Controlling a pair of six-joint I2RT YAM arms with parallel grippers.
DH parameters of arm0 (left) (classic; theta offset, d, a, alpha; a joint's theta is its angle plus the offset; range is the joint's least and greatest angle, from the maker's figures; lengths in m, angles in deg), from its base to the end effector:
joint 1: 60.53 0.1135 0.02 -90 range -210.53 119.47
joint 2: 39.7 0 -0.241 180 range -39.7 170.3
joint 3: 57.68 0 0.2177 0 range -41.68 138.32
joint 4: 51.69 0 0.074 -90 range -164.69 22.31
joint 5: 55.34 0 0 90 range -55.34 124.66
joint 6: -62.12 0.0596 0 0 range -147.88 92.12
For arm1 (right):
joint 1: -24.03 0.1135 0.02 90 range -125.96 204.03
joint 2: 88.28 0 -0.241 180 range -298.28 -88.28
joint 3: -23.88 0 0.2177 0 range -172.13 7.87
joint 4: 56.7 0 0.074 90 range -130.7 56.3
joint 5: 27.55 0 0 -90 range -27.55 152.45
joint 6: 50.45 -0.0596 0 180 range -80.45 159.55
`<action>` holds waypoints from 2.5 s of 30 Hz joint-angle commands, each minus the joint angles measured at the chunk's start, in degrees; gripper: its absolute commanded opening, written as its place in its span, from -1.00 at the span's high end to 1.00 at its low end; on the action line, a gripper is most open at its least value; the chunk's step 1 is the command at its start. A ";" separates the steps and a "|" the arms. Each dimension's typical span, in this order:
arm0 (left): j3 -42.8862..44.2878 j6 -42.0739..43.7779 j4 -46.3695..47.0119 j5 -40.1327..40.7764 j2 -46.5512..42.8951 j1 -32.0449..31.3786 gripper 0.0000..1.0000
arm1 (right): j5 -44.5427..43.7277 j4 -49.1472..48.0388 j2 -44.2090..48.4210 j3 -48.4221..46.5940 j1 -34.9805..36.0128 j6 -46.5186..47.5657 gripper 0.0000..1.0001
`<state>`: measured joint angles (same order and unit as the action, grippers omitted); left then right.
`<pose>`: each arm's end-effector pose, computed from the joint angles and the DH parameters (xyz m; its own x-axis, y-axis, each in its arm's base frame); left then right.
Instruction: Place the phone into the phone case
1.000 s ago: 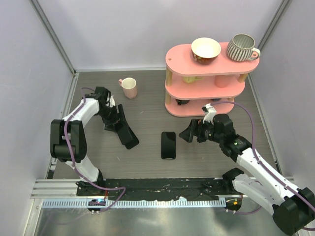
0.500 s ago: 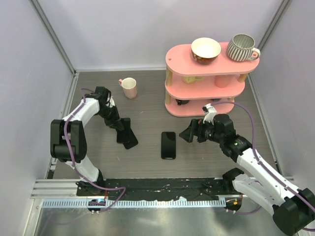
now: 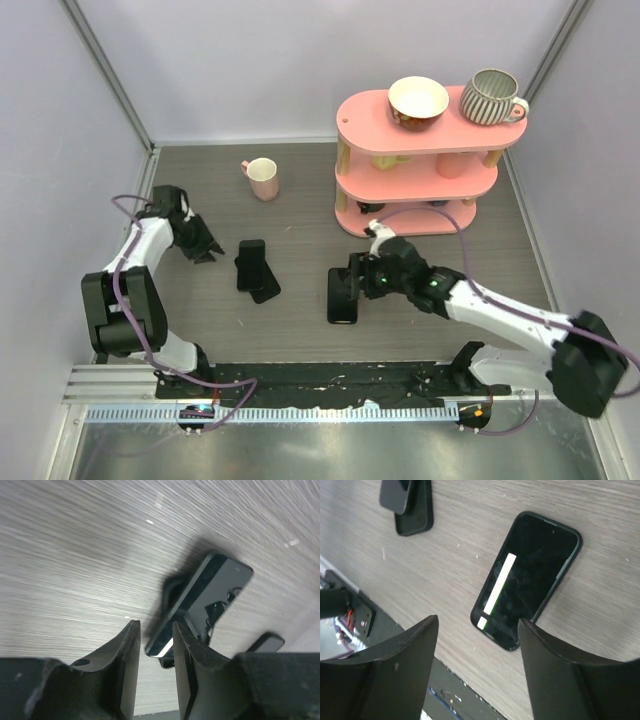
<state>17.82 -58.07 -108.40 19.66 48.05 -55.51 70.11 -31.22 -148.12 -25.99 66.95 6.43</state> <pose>0.2708 0.0083 0.1853 -0.8077 -0.5586 -0.1888 -0.4606 0.7977 -0.3893 0.1570 0.1568 0.2070 -0.7679 0.0254 -0.6400 -0.3998 0.7617 0.5099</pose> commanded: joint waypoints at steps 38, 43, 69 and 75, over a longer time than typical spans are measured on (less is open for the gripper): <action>-9.85 -0.22 14.08 -9.69 -9.52 7.11 -0.99 | -19.86 -3.42 -59.61 -44.79 16.93 4.73 0.25; -8.00 3.30 7.50 -2.33 -10.22 4.66 -0.99 | -22.43 -2.88 -57.68 -40.93 17.20 3.51 0.83; -28.48 -12.34 29.28 -10.22 -14.71 -11.08 0.36 | -20.24 -6.83 -28.23 -19.65 15.54 -6.53 -0.07; -30.15 -12.78 31.21 -7.77 -11.02 -14.06 0.61 | -5.49 -12.45 -33.58 -22.38 7.82 -1.86 -0.34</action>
<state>-11.18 -69.94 -80.75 11.07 35.02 -67.27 54.68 -38.59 -179.05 -46.28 79.65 0.29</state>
